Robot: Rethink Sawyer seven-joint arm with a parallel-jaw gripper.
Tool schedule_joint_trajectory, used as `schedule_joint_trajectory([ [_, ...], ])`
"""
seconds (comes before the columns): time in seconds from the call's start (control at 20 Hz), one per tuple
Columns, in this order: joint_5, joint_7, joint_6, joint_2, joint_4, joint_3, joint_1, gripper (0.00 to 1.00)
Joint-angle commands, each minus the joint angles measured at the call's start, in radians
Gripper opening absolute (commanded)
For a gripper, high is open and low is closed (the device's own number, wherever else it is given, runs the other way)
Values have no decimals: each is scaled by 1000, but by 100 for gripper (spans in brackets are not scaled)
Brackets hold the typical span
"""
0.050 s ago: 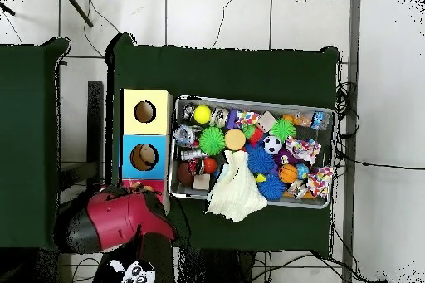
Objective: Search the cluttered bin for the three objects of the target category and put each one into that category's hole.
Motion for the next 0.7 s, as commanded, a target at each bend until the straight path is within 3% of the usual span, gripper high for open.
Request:
schedule_joint_trajectory([
  [0.05, 35, 126, 61, 1, -23, 22, -24, 100],
  [0.45, 24, 107, 23, 25, -26, 34, -48, 100],
  [0.7, -16, 128, -41, 29, -48, -27, -34, 100],
])
